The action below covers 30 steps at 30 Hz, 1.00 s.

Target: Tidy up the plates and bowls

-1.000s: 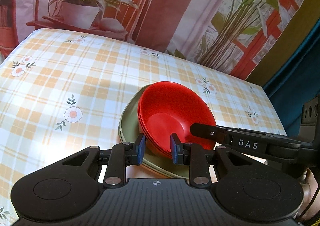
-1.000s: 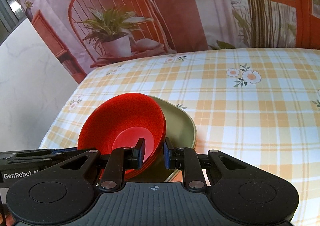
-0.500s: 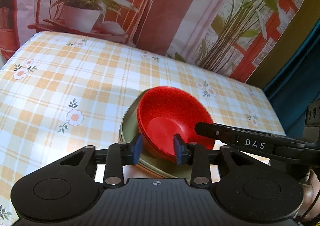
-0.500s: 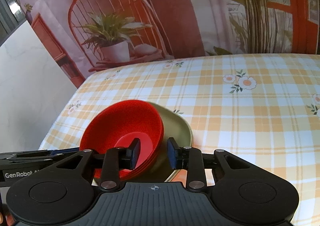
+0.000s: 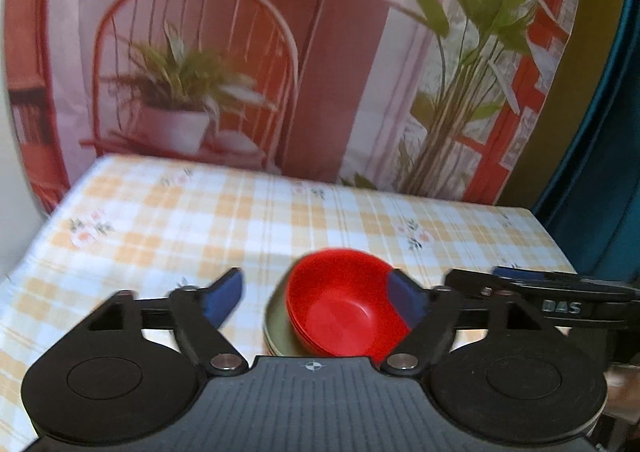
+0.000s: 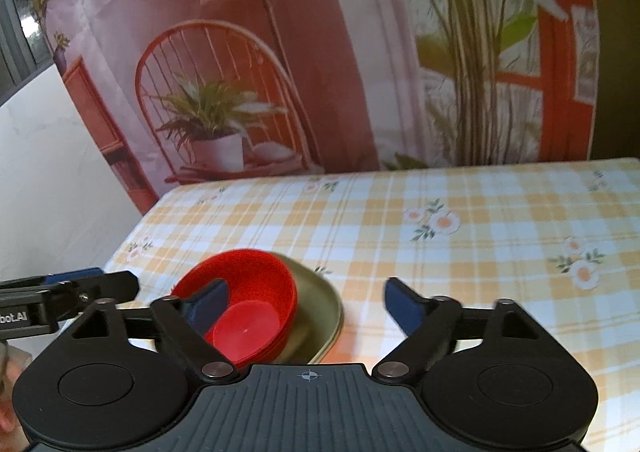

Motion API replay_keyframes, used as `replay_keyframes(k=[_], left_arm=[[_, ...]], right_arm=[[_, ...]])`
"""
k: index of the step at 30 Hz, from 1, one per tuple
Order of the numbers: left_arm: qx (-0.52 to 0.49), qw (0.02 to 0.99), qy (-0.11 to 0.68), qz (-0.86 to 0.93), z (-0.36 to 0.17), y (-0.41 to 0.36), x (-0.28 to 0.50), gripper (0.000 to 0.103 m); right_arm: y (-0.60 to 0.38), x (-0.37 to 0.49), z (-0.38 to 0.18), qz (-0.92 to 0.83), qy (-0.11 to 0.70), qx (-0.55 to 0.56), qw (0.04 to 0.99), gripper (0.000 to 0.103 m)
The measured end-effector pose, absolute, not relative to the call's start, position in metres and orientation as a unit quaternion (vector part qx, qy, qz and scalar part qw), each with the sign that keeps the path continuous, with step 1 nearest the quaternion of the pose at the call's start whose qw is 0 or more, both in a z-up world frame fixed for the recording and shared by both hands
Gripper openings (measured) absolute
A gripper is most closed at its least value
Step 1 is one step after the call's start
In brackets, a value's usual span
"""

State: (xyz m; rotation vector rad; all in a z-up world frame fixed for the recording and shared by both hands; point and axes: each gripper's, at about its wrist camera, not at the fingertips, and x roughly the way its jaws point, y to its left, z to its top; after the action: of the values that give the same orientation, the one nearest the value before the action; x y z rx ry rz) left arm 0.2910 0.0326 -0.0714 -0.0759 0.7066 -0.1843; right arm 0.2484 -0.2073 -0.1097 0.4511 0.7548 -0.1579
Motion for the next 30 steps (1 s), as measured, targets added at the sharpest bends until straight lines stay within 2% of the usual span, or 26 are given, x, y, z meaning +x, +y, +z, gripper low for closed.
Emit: replay_keyframes(k=[1,4,7,30], left_arm=[[-0.033,0.937,0.338,-0.087,-0.068,0.032,0.288,0.093],[-0.018,0.945,0.316,-0.079,-0.055,0.027,0.280,0.097],[-0.006,0.954,0.294,-0.065,-0.042,0.024,0.270,0.103],[0.039,0.984,0.163,-0.054,0.048,0.013,0.158,0.103]], right_arm=[[-0.208,0.245,-0.106,-0.079,0.360,0.215,0.904,0.093],[-0.209,0.235,-0.094,-0.088,0.349,0.208,0.910,0.103],[-0.212,0.225,-0.081,-0.097,0.336,0.207,0.914,0.103],[-0.180,0.122,0.033,-0.158,0.229,0.122,0.953,0.103]])
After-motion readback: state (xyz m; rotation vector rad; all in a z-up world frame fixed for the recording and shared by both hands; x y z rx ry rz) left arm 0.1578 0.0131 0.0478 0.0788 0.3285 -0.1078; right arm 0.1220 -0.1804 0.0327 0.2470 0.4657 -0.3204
